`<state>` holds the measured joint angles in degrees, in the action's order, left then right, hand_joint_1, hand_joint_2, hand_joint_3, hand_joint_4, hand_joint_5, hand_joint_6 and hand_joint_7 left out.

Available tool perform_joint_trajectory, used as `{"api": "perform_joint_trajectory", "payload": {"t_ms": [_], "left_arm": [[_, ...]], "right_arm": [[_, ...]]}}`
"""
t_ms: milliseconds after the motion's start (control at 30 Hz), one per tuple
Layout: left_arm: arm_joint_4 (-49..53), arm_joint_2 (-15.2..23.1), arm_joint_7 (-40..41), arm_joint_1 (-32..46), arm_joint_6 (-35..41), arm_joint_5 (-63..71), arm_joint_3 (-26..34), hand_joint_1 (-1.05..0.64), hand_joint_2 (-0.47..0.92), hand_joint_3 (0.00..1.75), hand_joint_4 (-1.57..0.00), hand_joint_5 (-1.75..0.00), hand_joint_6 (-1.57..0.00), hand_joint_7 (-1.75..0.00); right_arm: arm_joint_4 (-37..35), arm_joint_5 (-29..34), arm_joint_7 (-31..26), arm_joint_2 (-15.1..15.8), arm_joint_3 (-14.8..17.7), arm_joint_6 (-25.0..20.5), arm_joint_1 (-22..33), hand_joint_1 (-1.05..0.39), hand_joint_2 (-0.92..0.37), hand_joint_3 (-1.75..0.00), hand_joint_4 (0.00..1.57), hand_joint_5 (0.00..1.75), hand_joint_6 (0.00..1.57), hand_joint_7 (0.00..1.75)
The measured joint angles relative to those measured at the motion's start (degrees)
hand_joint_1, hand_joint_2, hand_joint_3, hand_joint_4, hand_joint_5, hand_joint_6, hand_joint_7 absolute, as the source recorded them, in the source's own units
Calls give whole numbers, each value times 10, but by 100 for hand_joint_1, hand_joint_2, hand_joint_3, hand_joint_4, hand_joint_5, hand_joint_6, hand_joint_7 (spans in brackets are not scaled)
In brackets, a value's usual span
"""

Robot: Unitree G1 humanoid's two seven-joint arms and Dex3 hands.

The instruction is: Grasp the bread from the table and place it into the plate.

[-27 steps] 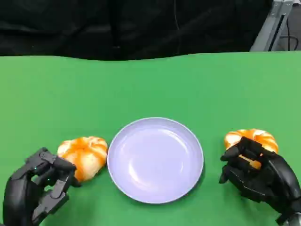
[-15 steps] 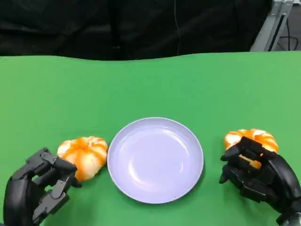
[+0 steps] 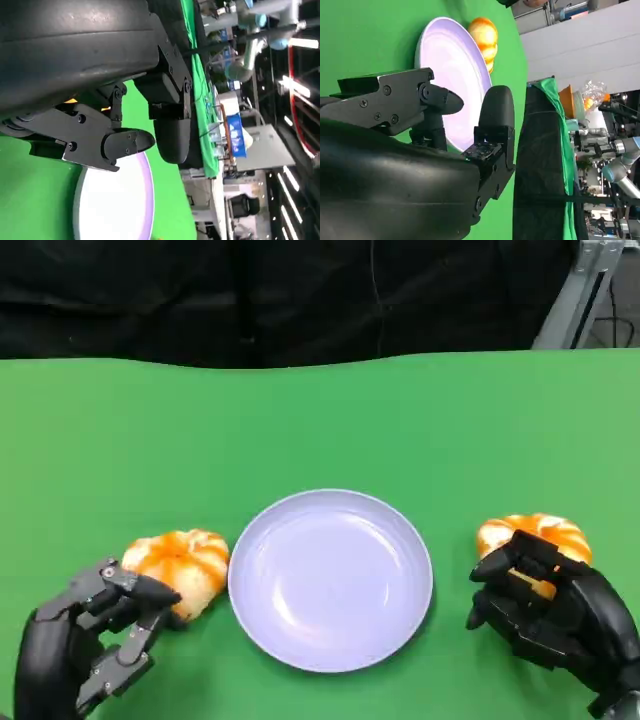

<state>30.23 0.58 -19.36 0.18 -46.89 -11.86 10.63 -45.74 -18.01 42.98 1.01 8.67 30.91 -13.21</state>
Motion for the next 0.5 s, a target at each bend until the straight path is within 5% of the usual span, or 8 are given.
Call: {"api": "perform_joint_trajectory", "payload": {"t_ms": [33,100,167,400,500], "left_arm": [[2,0,1,-1,-2,0,0,-8,92,37,-81,-87,-91,-64],[9,1,4,-3,-11,5,1,-15,92,22,-90,-29,-92,-18],[20,4,9,-6,-24,16,1,-20,92,14,-86,-10,-83,-5],[29,15,14,-11,-32,31,-1,-48,92,9,-61,0,-55,0],[39,25,13,-11,-46,37,-5,-61,92,12,-37,0,-32,0]], "right_arm": [[0,0,0,0,0,0,0,1,-91,-47,51,162,59,116],[0,0,0,0,0,0,0,2,-91,-47,51,162,59,116],[0,0,0,0,0,0,0,2,-92,-47,51,163,59,116],[0,-1,1,0,0,-1,0,2,-92,-47,51,164,60,115],[-2,-1,2,0,0,-1,-1,2,-91,-47,50,165,60,116]]}}
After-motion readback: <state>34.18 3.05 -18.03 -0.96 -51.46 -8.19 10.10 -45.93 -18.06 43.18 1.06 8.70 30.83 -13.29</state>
